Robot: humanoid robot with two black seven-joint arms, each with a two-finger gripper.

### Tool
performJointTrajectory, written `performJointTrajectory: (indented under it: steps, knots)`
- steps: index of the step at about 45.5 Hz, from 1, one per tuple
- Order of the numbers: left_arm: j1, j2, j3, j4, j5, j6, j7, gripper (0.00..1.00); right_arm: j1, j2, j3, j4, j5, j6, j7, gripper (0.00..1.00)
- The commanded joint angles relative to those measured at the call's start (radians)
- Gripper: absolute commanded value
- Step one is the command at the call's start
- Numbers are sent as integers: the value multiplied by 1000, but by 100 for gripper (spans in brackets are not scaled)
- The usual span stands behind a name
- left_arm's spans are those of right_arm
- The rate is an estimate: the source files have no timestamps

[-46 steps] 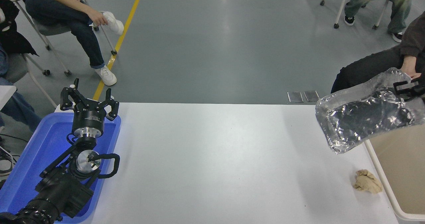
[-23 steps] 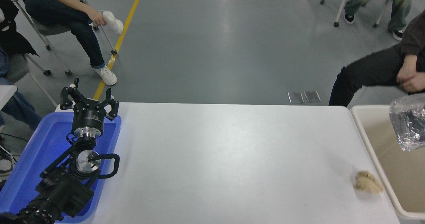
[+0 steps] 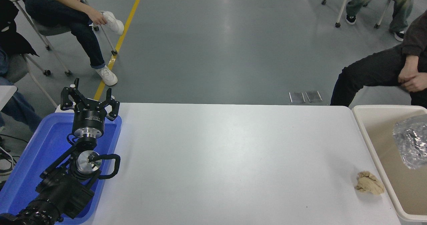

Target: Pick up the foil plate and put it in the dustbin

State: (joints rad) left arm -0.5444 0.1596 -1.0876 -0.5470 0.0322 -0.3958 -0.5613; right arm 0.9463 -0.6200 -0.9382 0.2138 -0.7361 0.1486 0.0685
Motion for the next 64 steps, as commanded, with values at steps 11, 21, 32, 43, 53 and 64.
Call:
performJointTrajectory:
  steps: [11, 21, 32, 43, 53, 64]
  knots:
    - [0, 0, 0, -1, 0, 0, 0, 99, -78, 68, 27, -40, 78, -57, -6, 100]
    - [0, 0, 0, 1, 0, 0, 1, 99, -60, 66, 32, -28, 81, -47, -6, 100]
    - [-2, 0, 0, -1, 0, 0, 1, 99, -15, 62, 53, 1, 92, -38, -4, 100]
    - [-2, 0, 0, -1, 0, 0, 1, 99, 297, -53, 56, 439, 101, -21, -7, 100]
    - [-2, -2, 0, -1, 2, 0, 1, 99, 558, -129, 52, 855, 121, 134, -6, 100]
    - [-2, 0, 0, -1, 0, 0, 1, 99, 868, -107, -50, 1176, 139, 265, -6, 100]
